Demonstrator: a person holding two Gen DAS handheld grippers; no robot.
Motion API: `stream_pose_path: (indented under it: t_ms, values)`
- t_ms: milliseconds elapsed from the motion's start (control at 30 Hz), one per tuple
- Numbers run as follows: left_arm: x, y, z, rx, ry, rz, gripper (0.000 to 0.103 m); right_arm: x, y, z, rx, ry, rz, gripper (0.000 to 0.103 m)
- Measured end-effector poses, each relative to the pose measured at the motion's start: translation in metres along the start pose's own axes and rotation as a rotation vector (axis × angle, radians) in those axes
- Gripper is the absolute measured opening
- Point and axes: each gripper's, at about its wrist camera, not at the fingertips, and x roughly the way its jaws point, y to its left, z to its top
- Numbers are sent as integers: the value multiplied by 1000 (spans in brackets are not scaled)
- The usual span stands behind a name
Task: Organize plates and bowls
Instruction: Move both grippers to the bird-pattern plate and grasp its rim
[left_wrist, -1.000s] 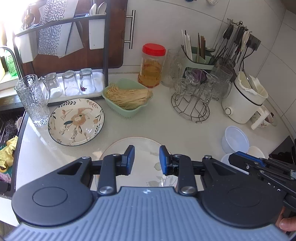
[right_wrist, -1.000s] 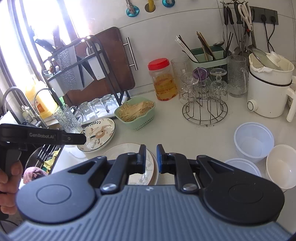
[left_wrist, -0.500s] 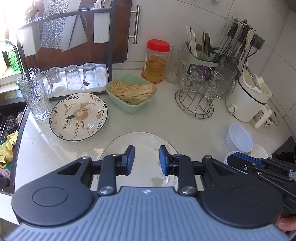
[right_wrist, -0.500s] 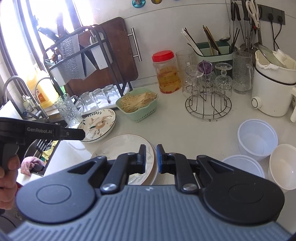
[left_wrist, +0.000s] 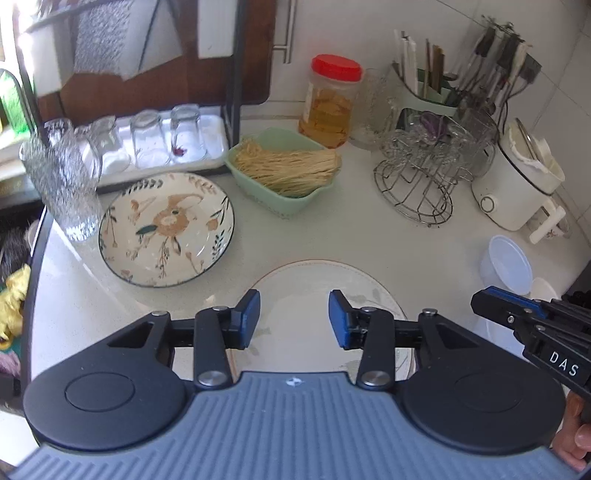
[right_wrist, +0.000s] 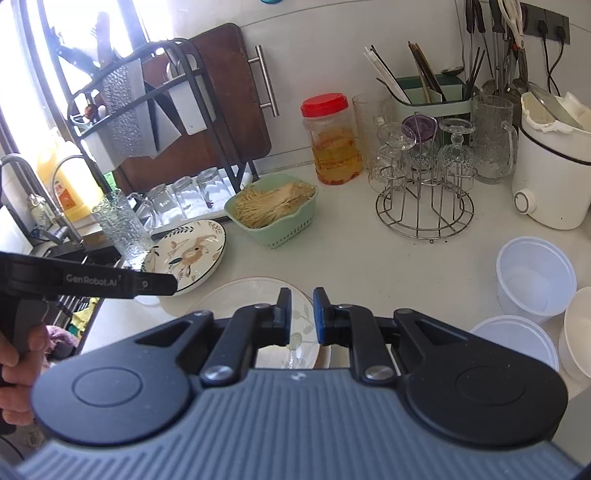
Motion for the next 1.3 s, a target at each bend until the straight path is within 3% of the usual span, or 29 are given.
stream_pose_path:
  t_ms: [100,200,233,300,333,733,1000,1100,1167,1300]
  values:
    - [9,12,-1,-28,25,5,51,3,7,2,-10,-1,1,17]
    - [16,22,0,-33,28,2,64,10,12,3,-5,-6,-14,18]
    - [18,25,2,-29,27,2,70,13,13,3,-3,-6,-24,24]
    - [22,33,4,-15,19,3,72,20,14,3,9,-9,-40,58]
    - [24,37,5,-15,13,2,72,25,14,4,15,-9,-38,62]
    - [64,101,23,-123,-60,40,72,100,18,31,15,33,30,61]
    - [87,143,24,-197,-79,133,71,166,42,50,-16,133,135,41]
    - [88,160,26,-217,-86,176,70,188,60,52,-26,174,179,37]
    - [89,170,31,-220,-84,189,63,203,71,53,-27,200,200,36]
    - [94,180,39,-213,-84,232,59,228,86,53,-16,215,212,36]
